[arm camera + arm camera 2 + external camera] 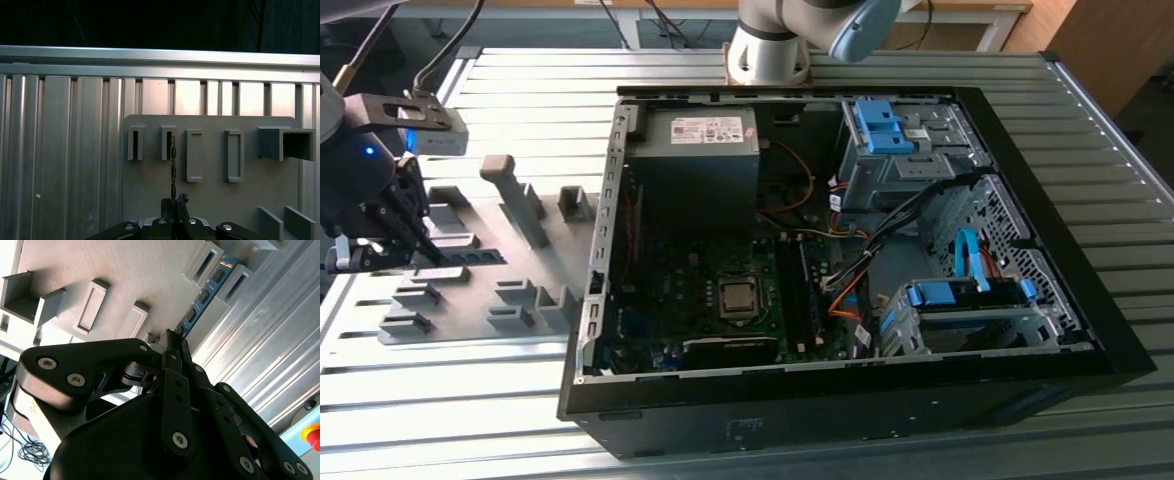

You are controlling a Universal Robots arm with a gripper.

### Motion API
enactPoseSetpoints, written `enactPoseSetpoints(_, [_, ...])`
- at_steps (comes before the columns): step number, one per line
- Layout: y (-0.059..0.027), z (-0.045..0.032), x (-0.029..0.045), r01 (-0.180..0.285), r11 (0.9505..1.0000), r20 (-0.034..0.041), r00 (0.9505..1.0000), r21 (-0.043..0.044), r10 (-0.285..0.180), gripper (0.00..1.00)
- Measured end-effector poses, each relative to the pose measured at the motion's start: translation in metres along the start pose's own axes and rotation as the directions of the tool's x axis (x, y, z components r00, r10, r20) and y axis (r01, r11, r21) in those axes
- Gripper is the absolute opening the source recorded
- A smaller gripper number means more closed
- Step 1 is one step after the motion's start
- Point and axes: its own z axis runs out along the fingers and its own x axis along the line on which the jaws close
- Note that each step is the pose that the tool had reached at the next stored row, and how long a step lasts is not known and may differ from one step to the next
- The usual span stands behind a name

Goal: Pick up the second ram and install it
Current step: 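Pick up the second ram and move it above second insertion slot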

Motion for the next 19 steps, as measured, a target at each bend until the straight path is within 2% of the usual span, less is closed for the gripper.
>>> enactPoseSetpoints(8, [0.0000, 0.0000, 0.0000, 0.000, 1.0000, 0.0000, 1.0000, 0.0000, 0.000, 0.14])
enactPoseSetpoints(9, [0.0000, -0.0028, -0.0001, 0.000, 1.0000, 0.0000, 1.0000, 0.0000, 0.000, 0.14])
enactPoseSetpoints(19, [0.0000, -0.0041, -0.0001, 0.000, 1.0000, 0.0000, 1.0000, 0.0001, 0.000, 0.14])
